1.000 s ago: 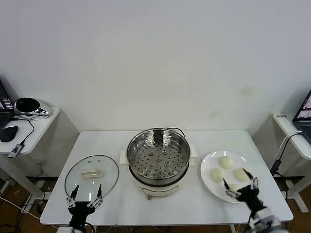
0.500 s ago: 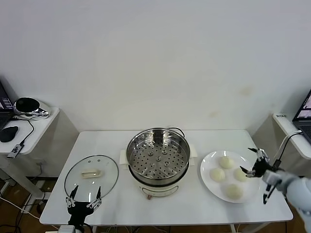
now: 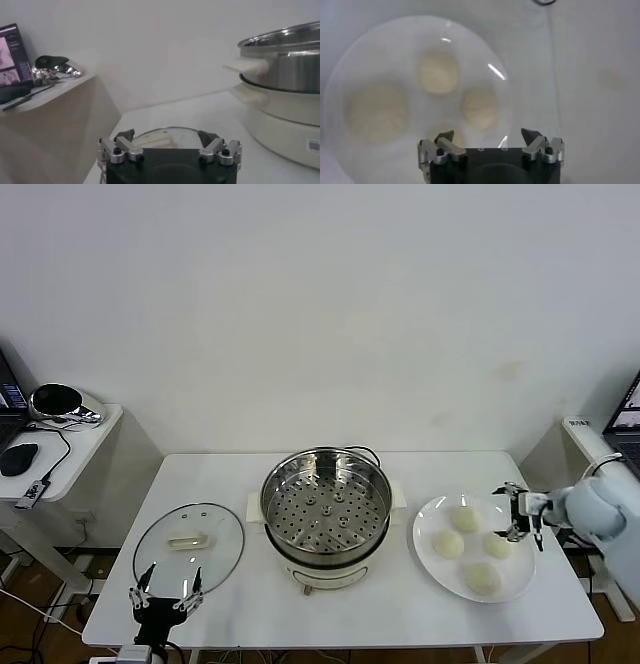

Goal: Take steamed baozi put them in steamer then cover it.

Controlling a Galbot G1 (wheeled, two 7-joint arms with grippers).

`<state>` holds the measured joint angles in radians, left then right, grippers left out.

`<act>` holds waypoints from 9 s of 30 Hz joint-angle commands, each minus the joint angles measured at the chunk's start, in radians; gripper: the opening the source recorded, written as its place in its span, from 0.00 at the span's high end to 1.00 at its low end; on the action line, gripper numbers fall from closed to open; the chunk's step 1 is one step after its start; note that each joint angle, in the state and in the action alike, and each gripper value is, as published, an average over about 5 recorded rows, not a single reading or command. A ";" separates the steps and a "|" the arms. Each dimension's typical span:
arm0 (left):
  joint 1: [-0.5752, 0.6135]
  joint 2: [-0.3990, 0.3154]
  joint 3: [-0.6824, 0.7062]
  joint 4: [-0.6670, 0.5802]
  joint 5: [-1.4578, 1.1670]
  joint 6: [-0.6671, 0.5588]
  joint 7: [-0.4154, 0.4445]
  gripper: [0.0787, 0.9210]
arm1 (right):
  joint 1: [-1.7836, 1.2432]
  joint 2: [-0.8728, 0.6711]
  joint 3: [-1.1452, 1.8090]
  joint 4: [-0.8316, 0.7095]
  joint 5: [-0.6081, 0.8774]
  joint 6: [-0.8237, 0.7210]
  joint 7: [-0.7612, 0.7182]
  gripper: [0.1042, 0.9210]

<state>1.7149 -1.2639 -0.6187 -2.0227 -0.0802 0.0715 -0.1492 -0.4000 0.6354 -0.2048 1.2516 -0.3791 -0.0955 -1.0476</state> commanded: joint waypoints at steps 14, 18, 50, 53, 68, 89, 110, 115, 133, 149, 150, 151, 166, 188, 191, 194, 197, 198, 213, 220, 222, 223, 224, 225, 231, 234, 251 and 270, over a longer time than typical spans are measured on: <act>0.000 0.004 -0.030 0.006 0.011 0.000 0.002 0.12 | 0.267 0.229 -0.260 -0.325 -0.066 0.048 -0.097 0.12; -0.001 0.006 -0.034 0.006 0.011 -0.001 0.002 0.12 | 0.265 0.244 -0.265 -0.339 -0.068 0.034 -0.095 0.12; -0.006 0.010 -0.035 0.009 0.013 -0.011 0.001 0.12 | 0.300 0.200 -0.336 -0.265 0.011 -0.002 -0.094 0.39; -0.007 0.012 -0.035 0.010 0.012 -0.011 0.001 0.12 | 0.348 0.147 -0.391 -0.185 0.088 -0.021 -0.105 0.39; -0.019 0.029 -0.020 0.002 0.004 -0.009 0.001 0.12 | 0.957 0.082 -0.844 0.087 0.531 -0.025 -0.077 0.38; 0.011 0.005 -0.070 -0.028 -0.020 -0.035 -0.005 0.12 | 1.047 0.607 -1.158 -0.017 0.467 0.386 0.047 0.37; -0.011 -0.001 -0.077 -0.005 -0.021 -0.038 -0.005 0.12 | 0.843 0.665 -1.096 -0.222 0.049 0.684 0.152 0.35; -0.013 -0.002 -0.076 -0.004 -0.021 -0.038 -0.005 0.12 | 0.817 0.676 -1.078 -0.251 0.000 0.711 0.172 0.35; 0.001 -0.002 -0.086 -0.017 -0.020 -0.040 -0.005 0.12 | 1.018 0.578 -1.141 0.007 0.301 0.579 0.126 0.12; -0.014 0.008 -0.070 -0.037 -0.018 -0.043 -0.005 0.12 | 1.236 -0.012 -1.235 0.432 0.704 -0.317 0.021 0.12; -0.014 0.010 -0.070 -0.037 -0.018 -0.043 -0.005 0.12 | 1.224 -0.047 -1.228 0.437 0.698 -0.340 0.022 0.12; -0.015 0.012 -0.070 -0.037 -0.018 -0.042 -0.005 0.12 | 1.211 -0.078 -1.220 0.442 0.693 -0.357 0.024 0.12; -0.029 0.017 -0.068 -0.025 -0.007 -0.049 -0.002 0.12 | 0.722 -0.221 -0.972 0.356 0.532 -0.329 0.075 0.12; -0.018 0.006 -0.088 -0.012 -0.002 -0.054 -0.003 0.12 | 0.362 -0.009 -0.720 0.086 0.361 -0.218 0.082 0.12; -0.018 0.006 -0.091 -0.012 -0.002 -0.054 -0.003 0.12 | 0.350 0.025 -0.706 0.057 0.341 -0.199 0.082 0.12; -0.018 0.005 -0.095 -0.012 -0.002 -0.054 -0.003 0.12 | 0.351 0.050 -0.703 0.034 0.324 -0.184 0.080 0.12; -0.018 0.005 -0.097 -0.010 -0.002 -0.055 -0.003 0.12 | 0.354 0.066 -0.704 0.021 0.314 -0.174 0.074 0.12; -0.018 0.005 -0.097 -0.010 -0.002 -0.055 -0.003 0.12 | 0.355 0.070 -0.705 0.019 0.312 -0.172 0.071 0.12; -0.024 0.002 -0.096 0.003 -0.002 -0.064 -0.005 0.12 | 0.359 0.095 -0.706 -0.009 0.269 -0.156 0.048 0.27; -0.024 0.003 -0.097 0.003 -0.003 -0.066 -0.005 0.12 | 0.379 0.082 -0.707 0.005 0.274 -0.158 0.036 0.37; -0.024 0.004 -0.098 0.002 -0.003 -0.066 -0.005 0.12 | 0.409 0.065 -0.718 0.027 0.294 -0.164 0.028 0.37; -0.024 0.005 -0.098 0.001 -0.003 -0.066 -0.005 0.12 | 0.431 0.053 -0.724 0.042 0.310 -0.169 0.023 0.37; -0.024 0.006 -0.098 0.001 -0.003 -0.065 -0.005 0.12 | 0.457 0.040 -0.733 0.059 0.327 -0.175 0.017 0.37; -0.025 0.006 -0.098 0.001 -0.003 -0.065 -0.005 0.12 | 0.488 0.025 -0.744 0.078 0.349 -0.181 0.011 0.37; -0.030 0.011 -0.094 -0.001 -0.005 -0.062 -0.004 0.12 | 0.764 -0.056 -0.895 0.191 0.500 -0.229 -0.017 0.36; -0.034 0.015 -0.092 -0.001 -0.009 -0.062 -0.004 0.12 | 0.944 -0.064 -0.998 0.241 0.586 -0.266 -0.018 0.35; -0.039 0.020 -0.091 -0.014 -0.018 -0.061 -0.006 0.12 | 1.175 0.428 -1.163 0.277 1.106 -0.583 0.205 0.34; -0.036 -0.004 -0.099 -0.019 -0.016 -0.063 -0.007 0.12 | 0.910 0.750 -1.123 -0.013 1.083 -0.631 0.291 0.34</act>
<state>1.6766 -1.2673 -0.7175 -2.0408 -0.0960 0.0090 -0.1568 0.5612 1.2841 -1.3250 1.3032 0.6717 -0.6987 -0.7827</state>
